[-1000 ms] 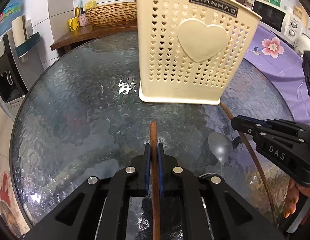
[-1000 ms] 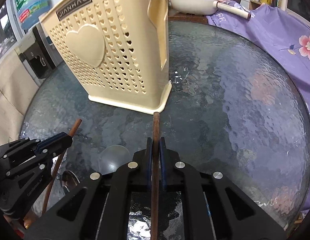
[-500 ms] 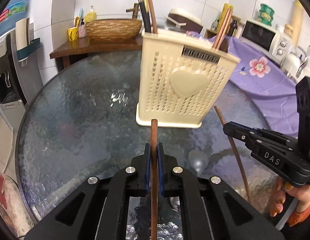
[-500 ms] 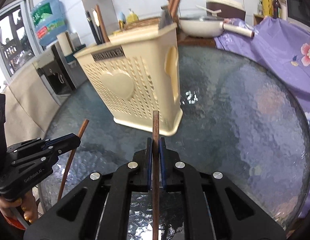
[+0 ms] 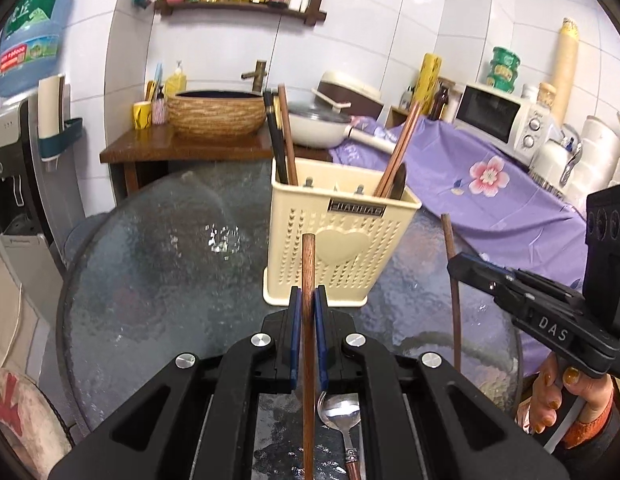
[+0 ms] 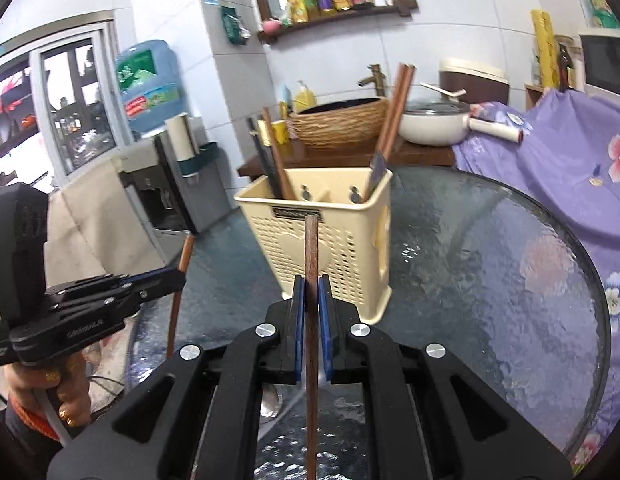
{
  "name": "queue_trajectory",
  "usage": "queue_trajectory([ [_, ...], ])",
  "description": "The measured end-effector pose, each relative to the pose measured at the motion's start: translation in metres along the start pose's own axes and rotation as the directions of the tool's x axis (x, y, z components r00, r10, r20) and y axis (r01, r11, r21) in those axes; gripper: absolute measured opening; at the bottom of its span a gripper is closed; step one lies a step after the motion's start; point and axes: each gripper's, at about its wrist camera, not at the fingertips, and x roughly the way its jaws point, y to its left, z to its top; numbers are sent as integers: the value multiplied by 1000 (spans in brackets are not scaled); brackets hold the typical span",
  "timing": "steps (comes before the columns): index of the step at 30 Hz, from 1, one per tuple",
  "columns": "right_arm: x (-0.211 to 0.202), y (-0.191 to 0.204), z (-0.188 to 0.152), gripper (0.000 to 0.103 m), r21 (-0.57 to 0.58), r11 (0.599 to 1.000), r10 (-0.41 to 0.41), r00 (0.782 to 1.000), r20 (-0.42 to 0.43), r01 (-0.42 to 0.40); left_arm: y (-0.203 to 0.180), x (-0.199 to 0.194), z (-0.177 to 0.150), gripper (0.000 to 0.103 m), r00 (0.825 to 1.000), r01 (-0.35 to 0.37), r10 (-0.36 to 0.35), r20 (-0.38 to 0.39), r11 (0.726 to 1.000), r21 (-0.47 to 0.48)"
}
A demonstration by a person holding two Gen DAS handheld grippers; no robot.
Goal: Organize utensils
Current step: 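Lift both brown chopsticks and lower them into the cream holder with both tools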
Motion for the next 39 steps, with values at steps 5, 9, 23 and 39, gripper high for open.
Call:
queue_trajectory([
  [5, -17, 3, 4, 8, -9, 999, 35, 999, 13, -35, 1, -23, 6, 7, 999, 41, -41, 31, 999, 21],
  [9, -34, 6, 8, 8, -35, 998, 47, 998, 41, -45, 7, -40, 9, 7, 997, 61, -62, 54, 998, 21],
  [23, -50, 18, 14, 8, -69, 997, 48, 997, 59, -44, 4, -57, 19, 7, 992, 65, -67, 104, 998, 26],
  [39, -57, 27, 56, 8, -94, 993, 76, 993, 86, -68, 1, -69, 56, 7, 987, 67, -70, 146, 997, 26],
])
